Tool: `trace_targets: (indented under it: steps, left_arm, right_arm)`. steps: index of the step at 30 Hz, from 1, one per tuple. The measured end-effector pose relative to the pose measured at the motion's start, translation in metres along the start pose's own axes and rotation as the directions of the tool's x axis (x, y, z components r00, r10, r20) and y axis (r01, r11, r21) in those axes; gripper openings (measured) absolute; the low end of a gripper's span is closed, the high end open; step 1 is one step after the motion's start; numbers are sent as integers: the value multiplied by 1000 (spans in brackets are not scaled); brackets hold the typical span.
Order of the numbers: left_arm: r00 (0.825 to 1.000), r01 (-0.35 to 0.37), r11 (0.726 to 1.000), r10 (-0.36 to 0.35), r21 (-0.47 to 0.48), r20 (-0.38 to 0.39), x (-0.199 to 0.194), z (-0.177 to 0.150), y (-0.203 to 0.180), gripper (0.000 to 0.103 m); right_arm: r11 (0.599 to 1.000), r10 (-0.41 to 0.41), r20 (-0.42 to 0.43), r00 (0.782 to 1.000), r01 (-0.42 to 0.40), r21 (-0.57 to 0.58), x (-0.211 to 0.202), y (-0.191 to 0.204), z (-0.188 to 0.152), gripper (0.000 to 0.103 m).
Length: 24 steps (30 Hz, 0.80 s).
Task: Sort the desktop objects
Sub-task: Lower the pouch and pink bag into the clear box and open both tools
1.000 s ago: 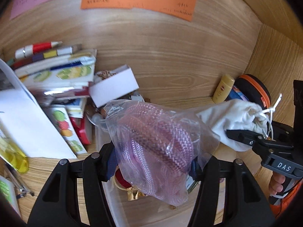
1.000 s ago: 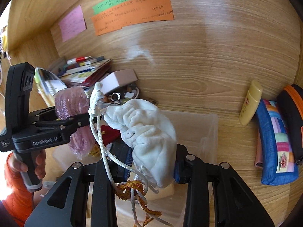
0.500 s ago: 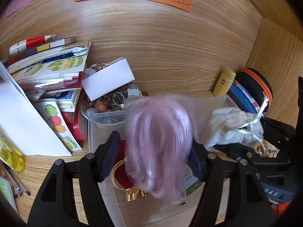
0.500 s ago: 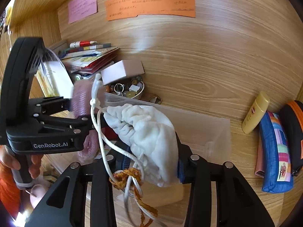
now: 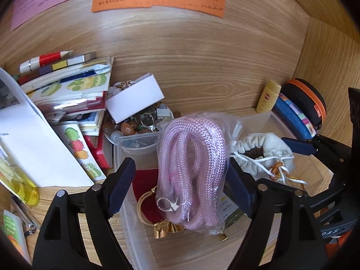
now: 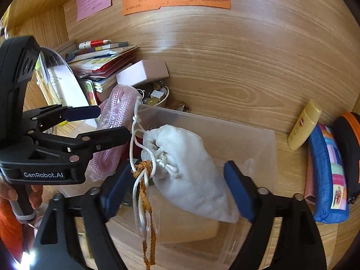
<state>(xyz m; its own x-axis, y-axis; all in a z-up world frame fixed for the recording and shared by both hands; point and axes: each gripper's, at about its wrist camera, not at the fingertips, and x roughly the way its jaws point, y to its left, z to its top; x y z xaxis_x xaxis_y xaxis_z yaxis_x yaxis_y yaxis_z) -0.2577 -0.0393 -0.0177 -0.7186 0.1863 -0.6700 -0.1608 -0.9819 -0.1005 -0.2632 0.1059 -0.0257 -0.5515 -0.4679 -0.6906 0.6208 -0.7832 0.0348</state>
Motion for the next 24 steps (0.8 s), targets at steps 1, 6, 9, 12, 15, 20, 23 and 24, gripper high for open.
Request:
trace_targets:
  steps: [1,6,9,12,15,20,23,24]
  left_arm:
    - [1000,-2,1000,2,0,0,0,1,-2,83]
    - [999,-33,999,33,13,16,-13,1,-7,89]
    - [999,-45,999,44,18,24,-26,-2,-3,92]
    - [998,-57,998,56,25,41,-40,-6,-5,94]
    - [995,-78,997,77,19,61,-55,-9,-7,95]
    - [992,-101,994,98,36,85,-77,-18,-10,97]
    - [987,-128,991,123,47,99,-89,-26,-13,98]
    - [986,-135,990,130,45,104,-92,-29,-13,98]
  right_arm:
    - [1000,6,2,1000,-6,8,-2,-1,0,83]
    - [1000,-5,38,999,5,9,-20,-1,3,83]
    - [1000,-11,67,998,11,9,-37,-1,2,85]
    - [1000,-22,90,996,22,-1,-53,3,-1,88]
    - [999,-33,97,995,35,-13,-64,8,-6,89]
    - [998,-42,113,993,46,-35,-83,17,-18,90]
    - [998,-43,124,991,47,-32,-93,20,-25,94]
    - [999,-43,126,991,47,-28,-95,20,-28,98]
